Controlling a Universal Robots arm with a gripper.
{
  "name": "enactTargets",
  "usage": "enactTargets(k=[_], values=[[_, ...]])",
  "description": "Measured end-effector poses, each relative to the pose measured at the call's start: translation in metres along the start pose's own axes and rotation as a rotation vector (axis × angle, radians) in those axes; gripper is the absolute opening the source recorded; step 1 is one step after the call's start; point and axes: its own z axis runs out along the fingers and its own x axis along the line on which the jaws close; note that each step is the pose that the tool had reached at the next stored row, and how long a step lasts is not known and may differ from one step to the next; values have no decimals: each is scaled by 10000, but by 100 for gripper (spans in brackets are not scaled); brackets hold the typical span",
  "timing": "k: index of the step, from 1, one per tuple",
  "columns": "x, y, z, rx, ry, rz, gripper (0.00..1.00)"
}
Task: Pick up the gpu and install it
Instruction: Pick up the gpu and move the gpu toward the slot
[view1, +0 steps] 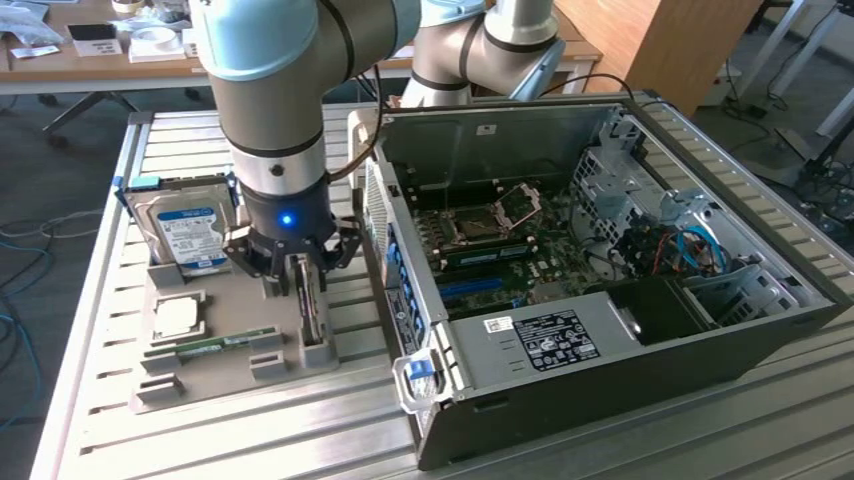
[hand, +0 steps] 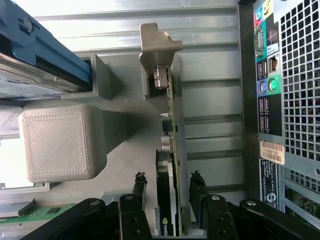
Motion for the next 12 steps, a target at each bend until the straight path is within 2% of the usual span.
enactTargets(k=[3, 12], values=[[26, -2, 3, -1, 0, 2, 49], [9, -1, 14, 0, 1, 2, 49]])
